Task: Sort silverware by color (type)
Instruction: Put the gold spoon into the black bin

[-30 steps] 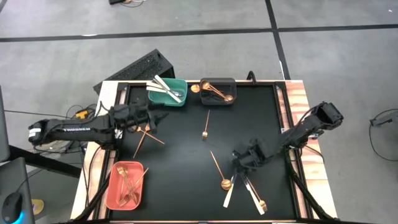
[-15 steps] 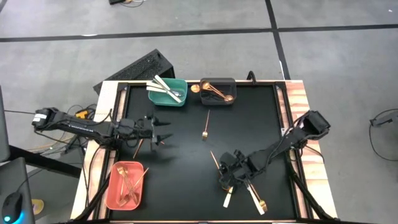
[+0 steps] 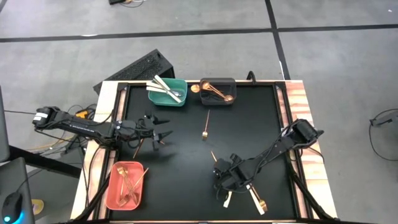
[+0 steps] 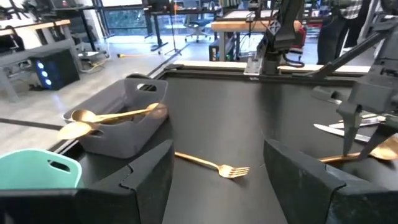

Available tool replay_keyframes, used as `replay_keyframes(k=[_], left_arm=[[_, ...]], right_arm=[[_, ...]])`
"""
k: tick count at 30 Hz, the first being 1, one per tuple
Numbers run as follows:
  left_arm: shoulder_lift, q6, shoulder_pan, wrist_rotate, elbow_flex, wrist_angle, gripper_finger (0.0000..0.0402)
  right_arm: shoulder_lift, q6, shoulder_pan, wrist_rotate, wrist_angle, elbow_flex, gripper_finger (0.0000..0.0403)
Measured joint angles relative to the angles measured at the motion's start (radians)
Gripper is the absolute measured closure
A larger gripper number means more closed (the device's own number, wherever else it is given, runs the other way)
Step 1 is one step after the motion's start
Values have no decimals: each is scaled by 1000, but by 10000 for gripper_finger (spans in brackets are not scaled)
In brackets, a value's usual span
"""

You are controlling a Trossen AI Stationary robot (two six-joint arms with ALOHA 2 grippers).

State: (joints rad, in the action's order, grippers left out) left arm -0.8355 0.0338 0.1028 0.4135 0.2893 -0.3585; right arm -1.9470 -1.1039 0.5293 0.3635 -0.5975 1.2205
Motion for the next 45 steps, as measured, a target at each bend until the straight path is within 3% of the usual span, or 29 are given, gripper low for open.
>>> replay_keyframes(k=[13, 28, 37, 45], left_arm=[[0, 40, 0, 32, 0, 3, 166], [0, 42, 0, 28, 0, 16, 166], [0, 45, 0, 19, 2, 41, 166], [1, 42, -1, 19, 2, 41, 166]], right_arm=[[46, -51, 28, 28, -199, 63, 290], [0, -205, 27, -41, -270, 65, 290], [-19, -208, 24, -87, -286, 69, 290], [24, -206, 21, -33, -324, 63, 285]])
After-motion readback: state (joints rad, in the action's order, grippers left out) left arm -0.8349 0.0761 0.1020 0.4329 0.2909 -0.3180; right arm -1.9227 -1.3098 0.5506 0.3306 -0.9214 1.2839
